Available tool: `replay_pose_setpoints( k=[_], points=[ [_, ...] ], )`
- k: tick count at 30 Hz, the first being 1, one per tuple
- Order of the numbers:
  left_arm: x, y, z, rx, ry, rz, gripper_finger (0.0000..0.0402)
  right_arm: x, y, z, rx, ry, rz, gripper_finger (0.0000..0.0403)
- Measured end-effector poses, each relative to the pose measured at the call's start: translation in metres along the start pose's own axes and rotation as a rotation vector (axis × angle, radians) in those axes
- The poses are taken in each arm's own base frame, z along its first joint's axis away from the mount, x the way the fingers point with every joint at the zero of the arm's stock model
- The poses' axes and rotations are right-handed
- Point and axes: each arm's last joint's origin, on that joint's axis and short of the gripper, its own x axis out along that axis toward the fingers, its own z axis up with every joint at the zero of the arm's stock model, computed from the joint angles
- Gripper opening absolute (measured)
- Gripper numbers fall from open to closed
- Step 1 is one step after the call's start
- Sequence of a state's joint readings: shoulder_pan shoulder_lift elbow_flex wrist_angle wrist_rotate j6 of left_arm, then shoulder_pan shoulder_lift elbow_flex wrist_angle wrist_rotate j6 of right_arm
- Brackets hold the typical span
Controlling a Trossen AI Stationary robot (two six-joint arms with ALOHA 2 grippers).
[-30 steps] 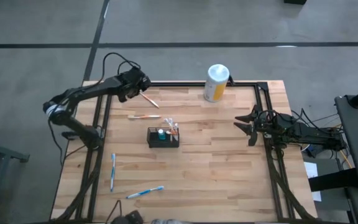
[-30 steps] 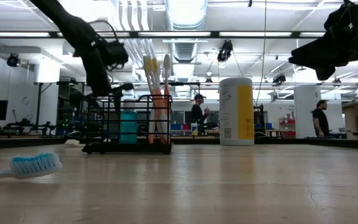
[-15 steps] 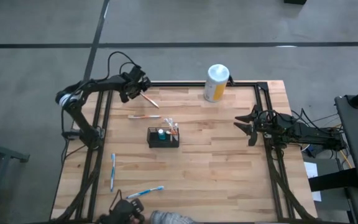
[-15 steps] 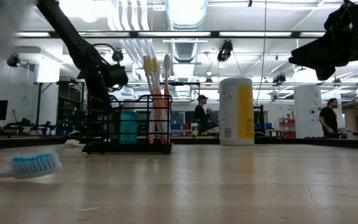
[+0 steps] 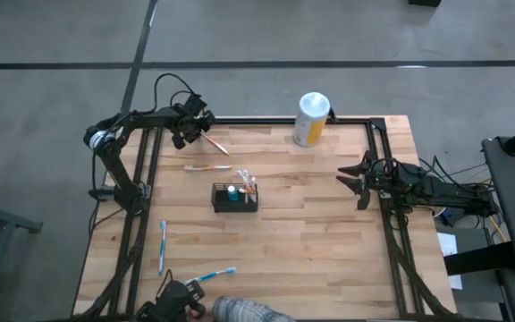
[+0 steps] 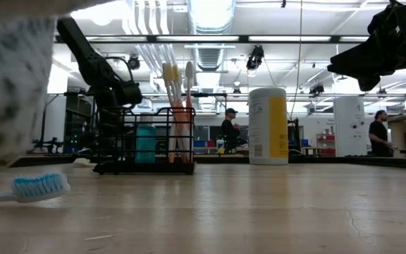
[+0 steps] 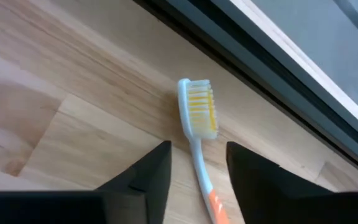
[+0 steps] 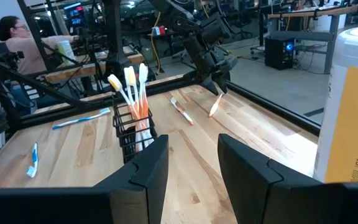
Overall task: Pick & Place toothbrushing station
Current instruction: Put the orange toothbrush into the right section of the wire organizer
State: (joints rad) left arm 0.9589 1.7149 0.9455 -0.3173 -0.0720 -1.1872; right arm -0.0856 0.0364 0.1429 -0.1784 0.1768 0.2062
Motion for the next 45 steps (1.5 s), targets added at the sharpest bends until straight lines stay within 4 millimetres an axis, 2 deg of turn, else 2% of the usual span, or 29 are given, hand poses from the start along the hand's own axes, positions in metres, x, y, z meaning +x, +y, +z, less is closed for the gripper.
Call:
replay_pose_setpoints(
  k=[12,16,22,31,35,39,45],
  points=[
    [0.001,0.001,0.001,-0.003,0.001,0.001,0.0015,0.0,0.0,0.0,0.0,0.0,0.0,0.0132],
    [0.001,0.0,0.001,0.001,0.001,-0.006,0.0004,0.0,0.0,0.0,0.0,0.0,0.0,0.0132],
    [-0.003,-0.002,0.002,0.012,0.002,-0.034,0.0003,0.0,0.0,0.0,0.0,0.0,0.0,0.0132],
    [-0.045,-0.018,0.008,0.163,-0.147,-0.193,0.0001,0.0,0.0,0.0,0.0,0.0,0.0,0.0132],
    [-0.051,-0.019,0.006,0.178,-0.189,-0.191,0.0009,0.0,0.0,0.0,0.0,0.0,0.0,0.0132],
    [-0.045,-0.018,0.005,0.182,-0.172,-0.168,0.0046,0.0,0.0,0.0,0.0,0.0,0.0,0.0132],
    [-0.024,-0.014,0.002,0.098,-0.122,-0.12,0.0133,0.0,0.0,0.0,0.0,0.0,0.0,0.0132]
  ],
)
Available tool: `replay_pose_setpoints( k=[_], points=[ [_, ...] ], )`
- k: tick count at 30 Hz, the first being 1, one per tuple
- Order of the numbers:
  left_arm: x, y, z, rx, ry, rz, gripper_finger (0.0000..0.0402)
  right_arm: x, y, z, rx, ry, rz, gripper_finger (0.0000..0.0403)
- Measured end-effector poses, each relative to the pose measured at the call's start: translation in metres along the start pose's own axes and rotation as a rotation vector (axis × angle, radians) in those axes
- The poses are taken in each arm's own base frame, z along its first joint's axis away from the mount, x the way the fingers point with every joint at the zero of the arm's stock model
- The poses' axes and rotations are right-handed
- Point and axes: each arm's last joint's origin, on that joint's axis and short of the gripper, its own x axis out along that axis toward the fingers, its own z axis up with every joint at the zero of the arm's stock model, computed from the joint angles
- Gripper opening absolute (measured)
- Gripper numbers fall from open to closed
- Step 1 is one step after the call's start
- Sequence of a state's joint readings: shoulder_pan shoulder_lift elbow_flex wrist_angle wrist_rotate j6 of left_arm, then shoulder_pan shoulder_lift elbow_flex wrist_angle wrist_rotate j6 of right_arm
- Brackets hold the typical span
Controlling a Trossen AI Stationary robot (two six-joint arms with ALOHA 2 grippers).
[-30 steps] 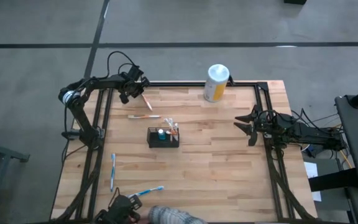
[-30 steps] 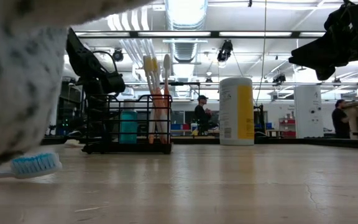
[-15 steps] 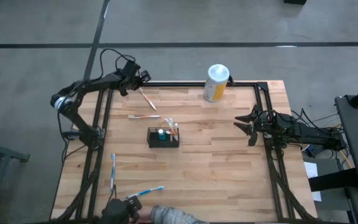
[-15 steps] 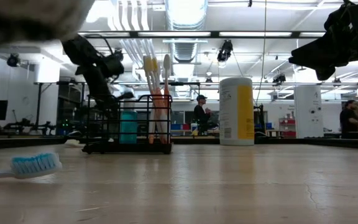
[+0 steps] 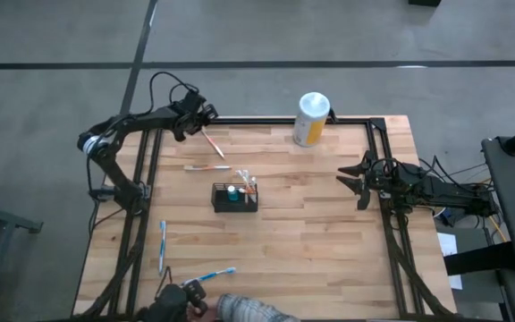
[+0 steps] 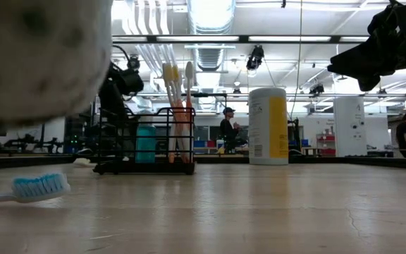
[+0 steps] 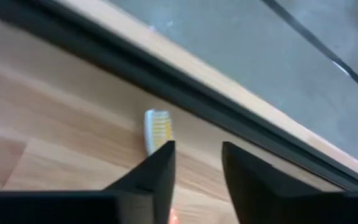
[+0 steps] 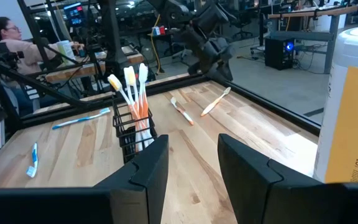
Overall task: Pick & Place toothbrushing station
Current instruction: Put the orange toothbrush into the right section of the wire organizer
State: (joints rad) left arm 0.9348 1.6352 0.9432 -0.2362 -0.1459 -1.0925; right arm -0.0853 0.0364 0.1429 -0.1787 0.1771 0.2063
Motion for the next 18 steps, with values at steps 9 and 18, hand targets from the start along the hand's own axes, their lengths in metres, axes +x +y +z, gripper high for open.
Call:
replay_pose_setpoints(
  k=[9,18],
  points=[
    [0.014,0.006,-0.003,-0.056,0.022,0.045,0.0186,0.0,0.0,0.0,0.0,0.0,0.0,0.0132],
    [0.026,0.011,-0.005,-0.067,0.042,0.084,0.0168,0.0,0.0,0.0,0.0,0.0,0.0,0.0132]
  ],
)
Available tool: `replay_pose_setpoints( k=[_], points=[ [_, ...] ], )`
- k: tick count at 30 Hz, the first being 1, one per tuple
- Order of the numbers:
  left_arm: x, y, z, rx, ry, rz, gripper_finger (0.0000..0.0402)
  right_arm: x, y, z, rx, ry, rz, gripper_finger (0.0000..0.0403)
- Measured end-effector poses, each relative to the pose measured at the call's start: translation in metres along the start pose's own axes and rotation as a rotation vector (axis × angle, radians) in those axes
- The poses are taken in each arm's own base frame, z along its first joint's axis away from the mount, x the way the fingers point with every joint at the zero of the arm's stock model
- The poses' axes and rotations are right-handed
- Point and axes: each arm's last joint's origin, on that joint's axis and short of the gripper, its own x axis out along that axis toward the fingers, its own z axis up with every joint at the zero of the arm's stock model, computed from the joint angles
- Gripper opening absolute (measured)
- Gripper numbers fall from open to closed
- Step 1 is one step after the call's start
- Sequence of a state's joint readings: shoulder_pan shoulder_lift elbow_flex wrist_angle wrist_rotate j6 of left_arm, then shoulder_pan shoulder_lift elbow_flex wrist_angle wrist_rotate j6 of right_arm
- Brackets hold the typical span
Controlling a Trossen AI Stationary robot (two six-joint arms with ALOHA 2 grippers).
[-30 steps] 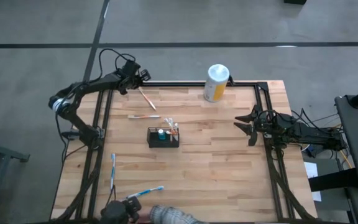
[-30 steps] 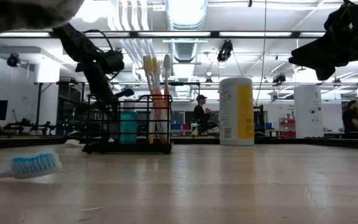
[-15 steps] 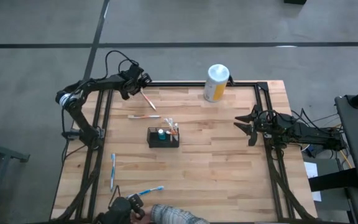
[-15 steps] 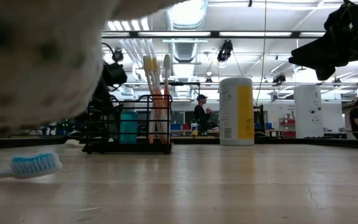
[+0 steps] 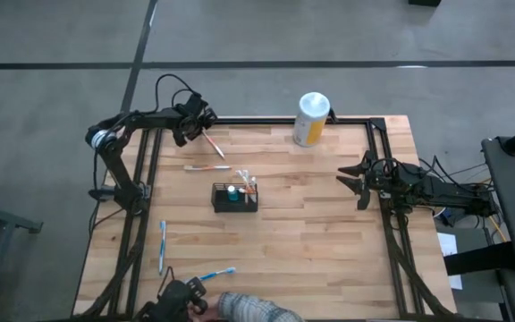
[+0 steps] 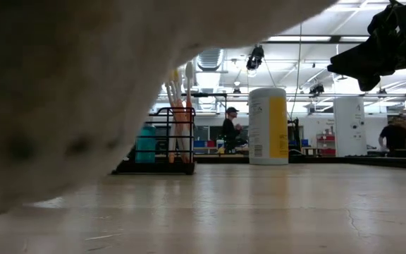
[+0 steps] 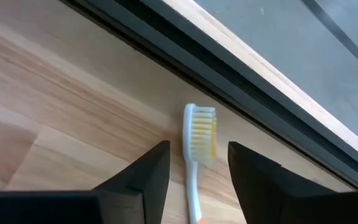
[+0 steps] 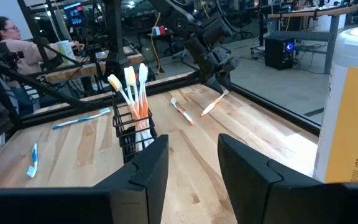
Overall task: Pick & Place toothbrushing station
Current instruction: Put the orange toothbrush into the right section of the wire organizer
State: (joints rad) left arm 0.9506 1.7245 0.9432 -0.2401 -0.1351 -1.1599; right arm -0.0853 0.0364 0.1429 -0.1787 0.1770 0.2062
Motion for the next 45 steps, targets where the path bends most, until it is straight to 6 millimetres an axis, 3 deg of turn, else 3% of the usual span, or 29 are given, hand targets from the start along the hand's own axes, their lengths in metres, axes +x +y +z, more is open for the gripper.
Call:
replay_pose_setpoints(
  k=[7,18,32,38,45],
  points=[
    [0.004,0.001,0.0,-0.003,0.013,0.005,0.0139,0.0,0.0,0.0,0.0,0.0,0.0,0.0132],
    [0.005,0.002,0.0,0.012,0.023,0.01,0.0014,0.0,0.0,0.0,0.0,0.0,0.0,0.0132],
    [0.001,-0.001,0.001,0.066,0.017,-0.03,0.0012,0.0,0.0,0.0,0.0,0.0,0.0,0.0132],
    [-0.017,-0.013,0.008,0.142,-0.046,-0.143,0.0012,0.0,0.0,0.0,0.0,0.0,0.0,0.0132],
    [-0.052,-0.024,0.014,0.273,-0.133,-0.265,0.0012,0.0,0.0,0.0,0.0,0.0,0.0,0.0132]
  ],
)
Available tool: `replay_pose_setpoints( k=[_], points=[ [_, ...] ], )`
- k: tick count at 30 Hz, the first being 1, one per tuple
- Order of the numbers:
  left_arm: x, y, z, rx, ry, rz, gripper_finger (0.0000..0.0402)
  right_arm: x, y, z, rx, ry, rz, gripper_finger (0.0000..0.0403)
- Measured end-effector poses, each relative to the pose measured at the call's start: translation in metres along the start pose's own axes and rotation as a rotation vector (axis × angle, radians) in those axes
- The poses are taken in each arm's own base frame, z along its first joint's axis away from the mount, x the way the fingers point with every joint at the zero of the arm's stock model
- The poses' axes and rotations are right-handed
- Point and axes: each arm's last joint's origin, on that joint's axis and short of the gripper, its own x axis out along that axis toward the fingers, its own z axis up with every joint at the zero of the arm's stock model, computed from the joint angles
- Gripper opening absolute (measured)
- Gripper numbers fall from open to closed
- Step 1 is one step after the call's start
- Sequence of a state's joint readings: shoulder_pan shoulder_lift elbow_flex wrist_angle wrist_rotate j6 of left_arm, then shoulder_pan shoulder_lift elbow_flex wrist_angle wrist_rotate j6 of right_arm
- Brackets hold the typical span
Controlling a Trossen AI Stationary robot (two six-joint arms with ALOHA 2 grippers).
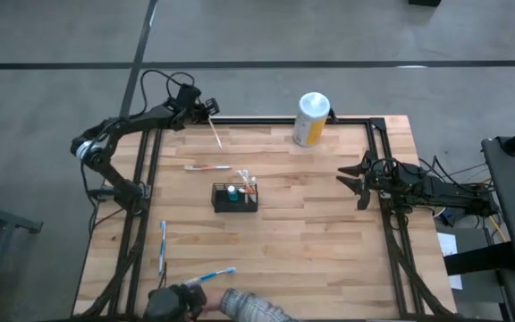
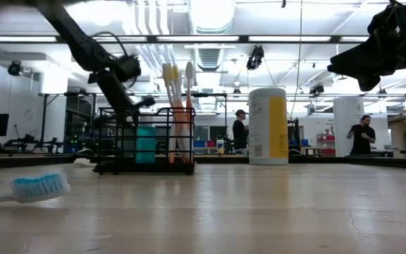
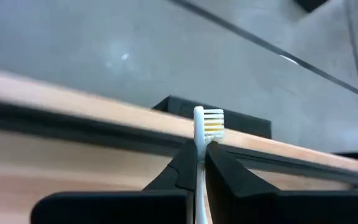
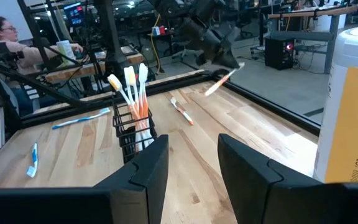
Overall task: Pick & Place toothbrushing station
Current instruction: Put the orange toothbrush into the right section of the wire organizer
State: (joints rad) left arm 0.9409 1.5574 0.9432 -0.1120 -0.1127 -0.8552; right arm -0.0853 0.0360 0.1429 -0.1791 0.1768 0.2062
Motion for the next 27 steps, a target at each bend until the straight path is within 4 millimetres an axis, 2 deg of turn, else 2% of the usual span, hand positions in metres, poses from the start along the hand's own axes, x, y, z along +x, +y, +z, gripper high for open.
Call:
replay_pose_setpoints(
  k=[7,14,20,27],
  points=[
    [-0.04,-0.021,0.008,0.223,-0.108,-0.134,0.0013,0.0,0.0,0.0,0.0,0.0,0.0,0.0132],
    [-0.091,-0.047,0.008,0.404,-0.252,-0.321,0.0013,0.0,0.0,0.0,0.0,0.0,0.0,0.0132],
    [-0.127,-0.066,-0.012,0.64,-0.301,-0.445,0.0014,0.0,0.0,0.0,0.0,0.0,0.0,0.0132],
    [-0.151,-0.08,-0.039,0.798,-0.307,-0.57,0.0014,0.0,0.0,0.0,0.0,0.0,0.0,0.0132]
  ],
)
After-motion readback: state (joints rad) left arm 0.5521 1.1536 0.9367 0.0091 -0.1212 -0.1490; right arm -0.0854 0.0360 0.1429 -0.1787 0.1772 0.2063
